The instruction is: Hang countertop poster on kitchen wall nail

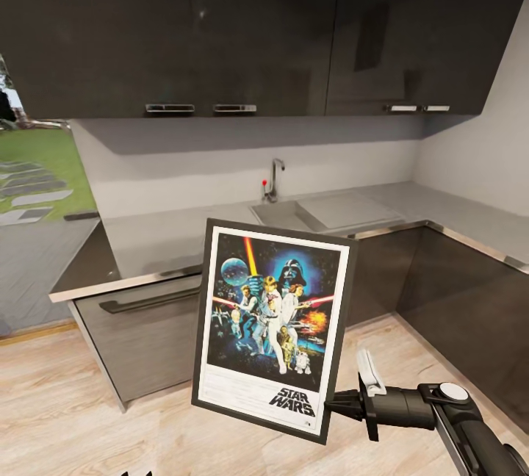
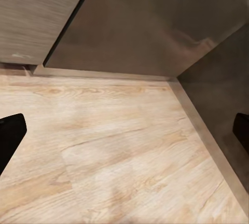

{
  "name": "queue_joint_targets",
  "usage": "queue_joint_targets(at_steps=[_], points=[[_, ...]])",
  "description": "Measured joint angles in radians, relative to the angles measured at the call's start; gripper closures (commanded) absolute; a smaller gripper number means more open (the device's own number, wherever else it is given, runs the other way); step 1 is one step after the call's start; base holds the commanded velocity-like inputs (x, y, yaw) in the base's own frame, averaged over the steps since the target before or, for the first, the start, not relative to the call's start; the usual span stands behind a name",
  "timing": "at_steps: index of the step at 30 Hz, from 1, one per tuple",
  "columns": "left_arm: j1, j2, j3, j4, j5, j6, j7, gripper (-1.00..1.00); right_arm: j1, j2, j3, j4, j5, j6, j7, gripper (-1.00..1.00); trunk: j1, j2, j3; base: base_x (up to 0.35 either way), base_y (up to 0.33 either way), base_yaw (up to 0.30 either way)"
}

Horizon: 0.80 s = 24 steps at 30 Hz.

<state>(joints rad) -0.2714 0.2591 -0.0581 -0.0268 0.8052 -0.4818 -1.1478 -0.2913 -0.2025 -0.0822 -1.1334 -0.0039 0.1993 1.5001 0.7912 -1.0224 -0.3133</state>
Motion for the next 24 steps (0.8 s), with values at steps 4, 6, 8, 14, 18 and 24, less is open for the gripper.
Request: queue_joint_targets(at_steps=[4, 6, 8, 14, 18, 24], points=[[0.0, 0.0, 0.0, 0.0, 0.0, 0.001, 0.001, -1.0, 0.0, 0.0, 0.0, 0.0, 0.0, 0.0, 0.0, 1.0, -0.015, 0.028, 0.013, 0.0, 0.0, 0.0], [0.0, 0.0, 0.0, 0.0, 0.0, 0.001, 0.001, -1.0, 0.0, 0.0, 0.0, 0.0, 0.0, 0.0, 0.0, 1.0, -0.023, 0.042, 0.019, 0.0, 0.0, 0.0], [0.0, 0.0, 0.0, 0.0, 0.0, 0.001, 0.001, -1.0, 0.0, 0.0, 0.0, 0.0, 0.0, 0.0, 0.0, 1.0, -0.031, 0.056, 0.025, 0.0, 0.0, 0.0], [0.0, 0.0, 0.0, 0.0, 0.0, 0.002, 0.001, -1.0, 0.0, 0.0, 0.0, 0.0, 0.0, 0.0, 0.0, 1.0, -0.054, 0.098, 0.044, 0.0, 0.0, 0.0], [-0.001, 0.0, 0.0, 0.0, 0.0, 0.002, 0.001, -1.0, 0.0, 0.0, 0.0, 0.0, 0.0, 0.0, 0.0, 1.0, -0.069, 0.126, 0.057, 0.0, 0.0, 0.0], [0.0, 0.0, 0.0, 0.0, 0.0, 0.002, 0.001, -1.0, 0.0, 0.0, 0.0, 0.0, 0.0, 0.0, 0.0, 1.0, -0.092, 0.168, 0.075, 0.0, 0.0, 0.0]])
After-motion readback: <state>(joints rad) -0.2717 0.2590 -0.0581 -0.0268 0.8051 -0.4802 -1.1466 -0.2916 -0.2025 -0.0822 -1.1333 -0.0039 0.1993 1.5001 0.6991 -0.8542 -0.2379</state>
